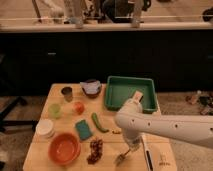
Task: Place fork in table surface
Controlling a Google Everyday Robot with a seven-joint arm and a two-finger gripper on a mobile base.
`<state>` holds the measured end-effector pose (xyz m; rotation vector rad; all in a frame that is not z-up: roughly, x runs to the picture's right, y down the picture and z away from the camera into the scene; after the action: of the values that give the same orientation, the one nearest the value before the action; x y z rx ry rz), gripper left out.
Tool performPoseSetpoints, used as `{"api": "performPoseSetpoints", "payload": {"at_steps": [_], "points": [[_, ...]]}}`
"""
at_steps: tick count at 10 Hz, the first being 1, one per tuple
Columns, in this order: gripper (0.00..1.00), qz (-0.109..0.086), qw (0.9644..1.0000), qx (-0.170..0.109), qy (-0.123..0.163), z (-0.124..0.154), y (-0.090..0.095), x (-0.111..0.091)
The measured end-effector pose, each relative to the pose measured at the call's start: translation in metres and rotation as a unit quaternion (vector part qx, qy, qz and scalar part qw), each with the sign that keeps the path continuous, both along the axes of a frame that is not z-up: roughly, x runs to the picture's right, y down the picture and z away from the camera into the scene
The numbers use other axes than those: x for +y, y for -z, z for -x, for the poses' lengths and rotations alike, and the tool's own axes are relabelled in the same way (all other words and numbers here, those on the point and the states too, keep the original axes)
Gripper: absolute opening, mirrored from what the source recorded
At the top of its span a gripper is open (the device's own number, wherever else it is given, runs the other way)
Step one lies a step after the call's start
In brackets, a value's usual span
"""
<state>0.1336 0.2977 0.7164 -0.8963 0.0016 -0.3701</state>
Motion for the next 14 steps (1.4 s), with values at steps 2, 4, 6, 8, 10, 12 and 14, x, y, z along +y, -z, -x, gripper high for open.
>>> {"api": "performPoseSetpoints", "payload": {"at_steps": [2, 4, 6, 8, 10, 12, 14], "points": [[0.00, 0.007, 0.9997, -0.015, -0.016, 0.009, -0.008, -0.004], [0.00, 0.017, 0.9989, -0.030, -0.033, 0.019, -0.017, -0.008], [0.00, 0.024, 0.9979, -0.038, -0.047, 0.024, -0.024, -0.012], [0.00, 0.033, 0.9968, -0.041, -0.061, 0.023, -0.032, -0.013], [0.01, 0.034, 0.9966, -0.041, -0.063, 0.022, -0.033, -0.013], [0.18, 0.034, 0.9966, -0.041, -0.062, 0.022, -0.033, -0.013], [0.39, 0.034, 0.9966, -0.041, -0.062, 0.022, -0.033, -0.012]]}}
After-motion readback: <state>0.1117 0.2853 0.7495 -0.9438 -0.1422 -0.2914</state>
